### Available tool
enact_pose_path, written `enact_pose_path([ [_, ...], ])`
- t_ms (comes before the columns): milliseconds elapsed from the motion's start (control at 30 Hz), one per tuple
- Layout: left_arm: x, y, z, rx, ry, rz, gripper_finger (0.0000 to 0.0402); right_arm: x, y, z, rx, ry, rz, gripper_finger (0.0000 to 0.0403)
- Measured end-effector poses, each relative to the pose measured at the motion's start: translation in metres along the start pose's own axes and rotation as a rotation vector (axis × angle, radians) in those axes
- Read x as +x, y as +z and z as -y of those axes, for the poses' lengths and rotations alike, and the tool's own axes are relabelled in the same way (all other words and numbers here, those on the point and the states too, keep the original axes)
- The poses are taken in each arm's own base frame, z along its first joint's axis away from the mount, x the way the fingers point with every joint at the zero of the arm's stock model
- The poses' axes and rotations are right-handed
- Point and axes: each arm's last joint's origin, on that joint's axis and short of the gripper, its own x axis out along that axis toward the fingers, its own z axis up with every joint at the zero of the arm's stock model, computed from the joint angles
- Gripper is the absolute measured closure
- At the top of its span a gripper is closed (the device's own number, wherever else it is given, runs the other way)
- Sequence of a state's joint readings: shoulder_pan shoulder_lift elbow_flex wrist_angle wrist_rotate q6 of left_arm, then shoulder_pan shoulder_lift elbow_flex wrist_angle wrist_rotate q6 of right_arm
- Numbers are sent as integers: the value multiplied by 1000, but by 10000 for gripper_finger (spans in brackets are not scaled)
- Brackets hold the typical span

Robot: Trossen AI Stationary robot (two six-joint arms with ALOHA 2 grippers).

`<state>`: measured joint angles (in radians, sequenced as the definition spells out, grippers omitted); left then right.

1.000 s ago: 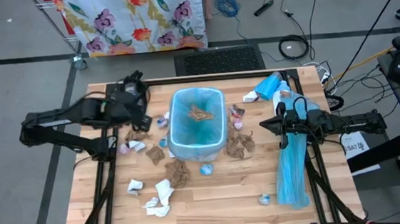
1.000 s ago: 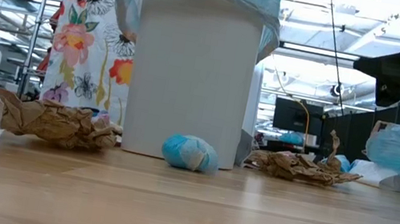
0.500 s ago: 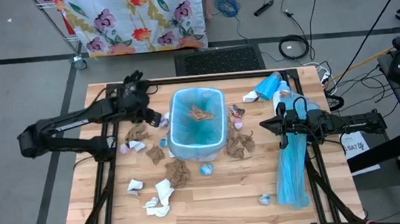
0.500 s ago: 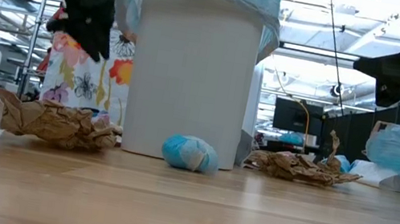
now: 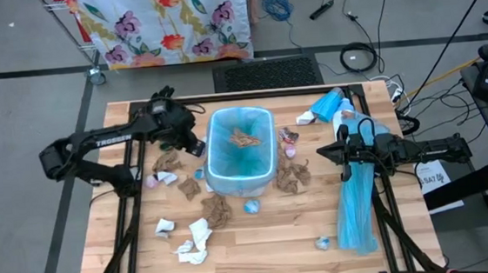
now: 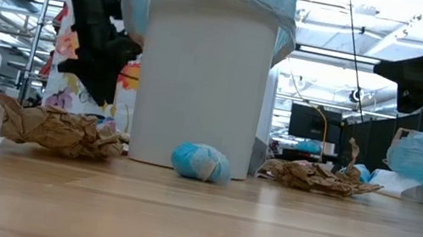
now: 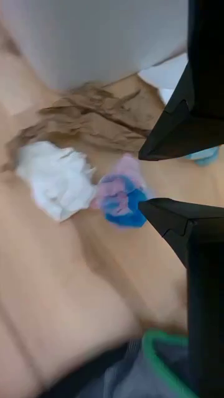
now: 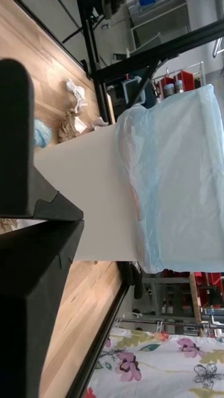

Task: Place trash/remove bag and relplace
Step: Put the pink plastic into the trash bin

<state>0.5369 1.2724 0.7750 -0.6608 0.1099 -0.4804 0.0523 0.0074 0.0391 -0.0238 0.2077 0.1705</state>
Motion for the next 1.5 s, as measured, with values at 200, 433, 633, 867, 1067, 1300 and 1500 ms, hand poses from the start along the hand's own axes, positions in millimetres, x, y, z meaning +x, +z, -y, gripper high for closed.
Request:
enact_pose_path([
  [200,19,2,0,17,3,-72,285,0,0,0,0,0,0,403],
  [433,38,10,0,44,26,-45,285,0,0,0,0,0,0,403],
  [633,56,11,-3,42,134,-59,285,0,0,0,0,0,0,403],
  [867,63,15,-5,42,184,-21,363,0,0,0,0,0,0,403],
  [1067,62,16,-4,36,189,-5,396,0,0,0,0,0,0,403],
  [1300,42,-1,7,43,170,-59,399,0,0,0,0,0,0,403],
  [1500,9,-15,22,21,124,-15,400,0,0,0,0,0,0,403],
])
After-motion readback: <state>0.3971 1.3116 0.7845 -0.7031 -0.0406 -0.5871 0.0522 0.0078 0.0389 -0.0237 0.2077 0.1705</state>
